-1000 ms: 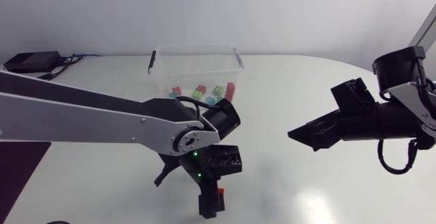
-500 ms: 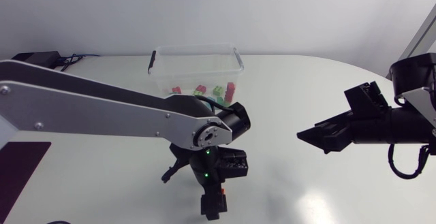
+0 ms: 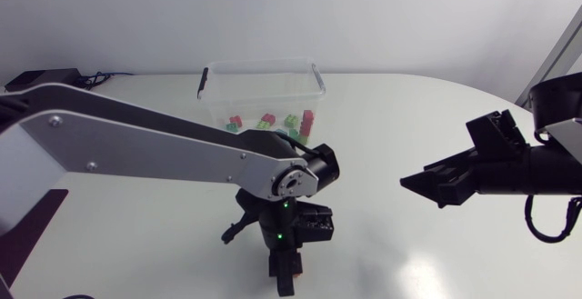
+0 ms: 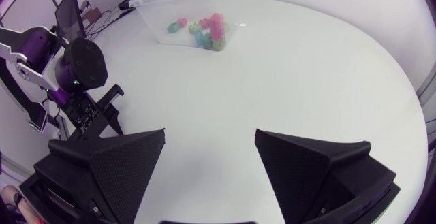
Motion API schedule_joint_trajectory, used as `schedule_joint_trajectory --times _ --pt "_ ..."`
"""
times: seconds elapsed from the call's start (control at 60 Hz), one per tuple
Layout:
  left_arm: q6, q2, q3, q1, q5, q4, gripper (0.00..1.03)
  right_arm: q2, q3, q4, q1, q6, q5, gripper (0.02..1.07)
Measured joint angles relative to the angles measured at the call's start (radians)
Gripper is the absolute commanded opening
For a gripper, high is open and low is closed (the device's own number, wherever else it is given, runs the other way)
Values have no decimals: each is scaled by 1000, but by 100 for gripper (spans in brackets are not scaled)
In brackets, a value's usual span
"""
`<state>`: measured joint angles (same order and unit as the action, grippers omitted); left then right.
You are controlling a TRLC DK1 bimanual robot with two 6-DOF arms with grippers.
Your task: Place the duplo bricks in the container
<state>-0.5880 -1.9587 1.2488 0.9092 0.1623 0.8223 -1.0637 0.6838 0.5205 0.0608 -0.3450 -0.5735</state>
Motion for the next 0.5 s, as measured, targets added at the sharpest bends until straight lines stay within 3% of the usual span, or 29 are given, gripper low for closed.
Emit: schedule_joint_trajectory --times 0.283,0.5 --pt "5 49 2 -21 12 0 17 51 -18 22 -49 8 3 98" --pt "16 204 37 -131 17 11 17 75 -60 22 -134 49 40 98"
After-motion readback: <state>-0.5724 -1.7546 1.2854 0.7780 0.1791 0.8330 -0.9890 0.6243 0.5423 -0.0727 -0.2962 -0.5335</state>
